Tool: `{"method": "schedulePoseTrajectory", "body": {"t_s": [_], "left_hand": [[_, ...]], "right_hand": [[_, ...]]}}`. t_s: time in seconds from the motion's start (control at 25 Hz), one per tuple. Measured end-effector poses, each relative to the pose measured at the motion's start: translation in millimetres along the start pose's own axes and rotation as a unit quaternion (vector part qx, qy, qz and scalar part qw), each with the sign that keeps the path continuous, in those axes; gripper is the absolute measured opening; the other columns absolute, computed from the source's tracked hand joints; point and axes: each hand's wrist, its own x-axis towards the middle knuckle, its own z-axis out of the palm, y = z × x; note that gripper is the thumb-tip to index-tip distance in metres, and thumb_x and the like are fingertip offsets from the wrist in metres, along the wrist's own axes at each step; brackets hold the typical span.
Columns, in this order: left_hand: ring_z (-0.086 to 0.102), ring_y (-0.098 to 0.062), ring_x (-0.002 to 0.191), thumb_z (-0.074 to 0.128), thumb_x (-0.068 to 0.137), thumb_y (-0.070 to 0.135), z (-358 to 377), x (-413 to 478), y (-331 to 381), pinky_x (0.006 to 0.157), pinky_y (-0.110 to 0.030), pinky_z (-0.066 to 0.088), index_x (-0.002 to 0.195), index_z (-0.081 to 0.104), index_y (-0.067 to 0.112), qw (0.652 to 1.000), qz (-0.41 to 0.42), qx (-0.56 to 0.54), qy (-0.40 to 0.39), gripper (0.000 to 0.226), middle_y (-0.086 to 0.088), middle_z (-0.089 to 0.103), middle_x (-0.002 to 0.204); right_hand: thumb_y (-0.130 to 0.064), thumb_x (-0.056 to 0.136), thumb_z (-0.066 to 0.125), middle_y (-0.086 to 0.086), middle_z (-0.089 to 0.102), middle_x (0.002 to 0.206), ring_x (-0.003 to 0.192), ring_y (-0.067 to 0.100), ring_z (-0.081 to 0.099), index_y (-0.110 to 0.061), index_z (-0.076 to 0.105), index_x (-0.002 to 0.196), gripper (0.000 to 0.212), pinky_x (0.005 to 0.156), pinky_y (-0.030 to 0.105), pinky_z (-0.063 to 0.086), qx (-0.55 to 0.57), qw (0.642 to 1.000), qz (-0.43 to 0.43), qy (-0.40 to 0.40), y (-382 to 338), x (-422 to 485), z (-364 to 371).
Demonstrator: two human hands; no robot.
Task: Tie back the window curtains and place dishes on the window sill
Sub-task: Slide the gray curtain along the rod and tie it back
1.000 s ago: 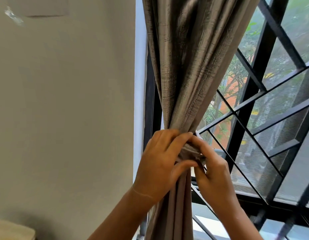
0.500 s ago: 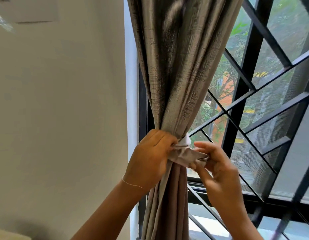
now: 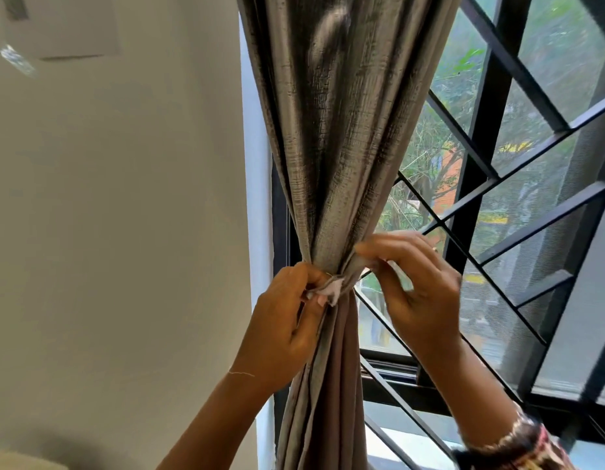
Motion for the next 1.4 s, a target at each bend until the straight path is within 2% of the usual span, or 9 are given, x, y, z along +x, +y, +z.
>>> {"method": "schedulePoseTrajectory", "body": {"t_s": [0.08, 0.2, 0.4, 0.56, 0.76, 0.96, 1.16, 1.28, 1.4], "left_hand": [[0.062, -0.015, 0.078, 0.045, 0.087, 0.024, -0.2, -3.4, 0.3, 0.074, -0.012, 0.048, 0.092, 0.056, 0.012, 0.999, -0.02, -0.029, 0.01, 0.016, -0.004, 0.063, 0.084], [0.062, -0.009, 0.08, 0.045, 0.087, 0.025, -1.2, -7.3, -0.4, 0.075, -0.014, 0.049, 0.092, 0.056, 0.014, 0.998, -0.034, -0.052, 0.026, 0.016, 0.001, 0.063, 0.083], [0.062, -0.009, 0.08, 0.047, 0.086, 0.021, -2.8, -9.1, 0.5, 0.076, -0.021, 0.053, 0.094, 0.058, 0.009, 0.997, -0.04, -0.059, 0.045, 0.018, 0.001, 0.064, 0.084], [0.057, -0.001, 0.088, 0.048, 0.086, 0.013, -1.5, -7.6, 4.6, 0.075, -0.012, 0.048, 0.095, 0.056, 0.012, 0.997, -0.005, -0.039, 0.071, 0.013, 0.009, 0.056, 0.092], [0.051, 0.004, 0.096, 0.048, 0.084, 0.011, 4.0, -6.5, 5.4, 0.075, -0.01, 0.047, 0.093, 0.055, 0.014, 0.996, -0.002, -0.023, 0.088, 0.012, 0.01, 0.048, 0.101], [0.059, -0.002, 0.085, 0.046, 0.088, 0.016, 9.0, -5.0, 0.9, 0.071, -0.016, 0.051, 0.097, 0.06, 0.011, 0.996, -0.024, -0.018, 0.088, 0.017, 0.007, 0.061, 0.091], [0.057, -0.009, 0.076, 0.046, 0.089, 0.02, 19.3, -3.6, 3.7, 0.06, -0.01, 0.045, 0.09, 0.058, 0.011, 0.995, -0.038, 0.021, 0.088, 0.015, 0.002, 0.063, 0.079], [0.056, 0.001, 0.071, 0.048, 0.093, 0.019, 21.9, 1.1, 4.8, 0.057, -0.003, 0.038, 0.088, 0.054, 0.017, 0.992, -0.055, 0.04, 0.108, 0.008, 0.008, 0.06, 0.075], [0.054, 0.006, 0.065, 0.047, 0.092, 0.015, 19.5, 3.7, 2.8, 0.054, -0.004, 0.037, 0.084, 0.048, 0.03, 0.988, -0.066, 0.052, 0.131, 0.016, 0.017, 0.055, 0.071]], "right_hand": [[0.013, 0.075, 0.063, 0.004, 0.06, 0.086, 0.077, 0.026, 0.06, -0.005, 0.059, 0.09, 0.024, 0.072, 0.033, 0.05, 0.032, 0.999, 0.021, 0.007, 2.9, 4.5, 13.5], [-0.001, 0.079, 0.066, 0.002, 0.052, 0.091, 0.082, 0.022, 0.051, 0.001, 0.067, 0.077, 0.003, 0.076, 0.031, 0.045, -0.041, 0.998, -0.046, 0.012, 7.5, 5.4, 25.1], [-0.006, 0.081, 0.056, 0.012, 0.068, 0.096, 0.096, 0.025, 0.051, 0.001, 0.072, 0.092, 0.021, 0.08, 0.04, 0.046, -0.104, 0.986, -0.124, -0.035, 13.7, -9.8, 25.0], [-0.017, 0.071, 0.06, 0.003, 0.066, 0.112, 0.107, 0.024, 0.049, -0.007, 0.07, 0.103, 0.035, 0.092, 0.035, 0.031, -0.178, 0.971, -0.121, -0.101, 15.0, -22.2, 16.3], [-0.011, 0.08, 0.061, -0.001, 0.07, 0.096, 0.096, 0.019, 0.046, -0.01, 0.072, 0.087, 0.013, 0.083, 0.032, 0.03, -0.178, 0.973, -0.107, -0.1, 14.5, -22.0, 17.0], [-0.018, 0.081, 0.046, 0.006, 0.065, 0.08, 0.082, 0.026, 0.052, -0.006, 0.065, 0.075, 0.024, 0.073, 0.044, 0.045, -0.129, 0.968, -0.071, -0.203, 15.2, -11.5, 11.2], [-0.023, 0.076, 0.038, 0.004, 0.053, 0.059, 0.073, 0.027, 0.048, -0.011, 0.055, 0.057, 0.029, 0.068, 0.046, 0.039, -0.127, 0.954, -0.029, -0.269, 13.6, -0.6, 9.5], [-0.013, 0.075, 0.051, 0.007, 0.061, 0.072, 0.079, 0.028, 0.053, -0.007, 0.065, 0.067, 0.017, 0.075, 0.042, 0.043, -0.087, 0.967, 0.02, -0.237, 17.9, -5.0, 8.3], [0.001, 0.077, 0.057, 0.002, 0.064, 0.086, 0.082, 0.013, 0.058, -0.009, 0.069, 0.08, 0.016, 0.073, 0.019, 0.045, 0.084, 0.972, 0.206, -0.073, 9.2, -36.4, -3.8]]}}
